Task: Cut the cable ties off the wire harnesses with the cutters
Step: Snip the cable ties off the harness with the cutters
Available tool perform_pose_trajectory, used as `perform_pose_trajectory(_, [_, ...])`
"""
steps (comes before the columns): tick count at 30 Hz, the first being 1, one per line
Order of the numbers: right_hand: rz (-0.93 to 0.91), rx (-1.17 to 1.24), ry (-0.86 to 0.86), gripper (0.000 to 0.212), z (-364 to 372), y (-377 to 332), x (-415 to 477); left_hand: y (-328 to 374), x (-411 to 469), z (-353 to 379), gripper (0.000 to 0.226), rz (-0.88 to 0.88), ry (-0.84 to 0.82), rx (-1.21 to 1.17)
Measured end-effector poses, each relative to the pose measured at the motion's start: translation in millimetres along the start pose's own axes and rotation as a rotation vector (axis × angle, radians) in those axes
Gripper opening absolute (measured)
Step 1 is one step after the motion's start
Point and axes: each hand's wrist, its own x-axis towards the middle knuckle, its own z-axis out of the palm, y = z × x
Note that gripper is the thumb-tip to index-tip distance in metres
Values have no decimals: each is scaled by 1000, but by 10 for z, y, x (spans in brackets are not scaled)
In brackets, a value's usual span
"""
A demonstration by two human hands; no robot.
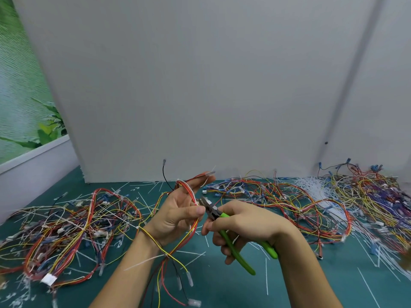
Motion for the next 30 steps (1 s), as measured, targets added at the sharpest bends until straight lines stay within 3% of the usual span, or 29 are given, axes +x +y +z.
perform_pose_trajectory(3, [17, -16, -18, 23, 12, -1, -3, -4, -11, 23, 76, -20, 25, 0])
perform_pose_trajectory(7, [24, -27, -27, 22, 26, 5, 5, 9, -13, 36, 97, -61, 75, 59])
perform_pose_trajectory(12, [21, -37, 15, 23, 29, 20, 35, 17, -15, 32, 101, -80, 55, 49])
perform_pose_trajectory(19, [2, -23, 33, 23, 50, 50, 84, 37, -12, 34, 93, -56, 56, 32])
perform_pose_trajectory(24, [-6, -32, 109, 18, 100, 62, 141, 31, -5, 31, 72, -40, 55, 70])
perform_pose_trajectory(30, [7, -2, 219, 23, 40, 93, 167, 1, 6, 14, 76, -48, 110, 164])
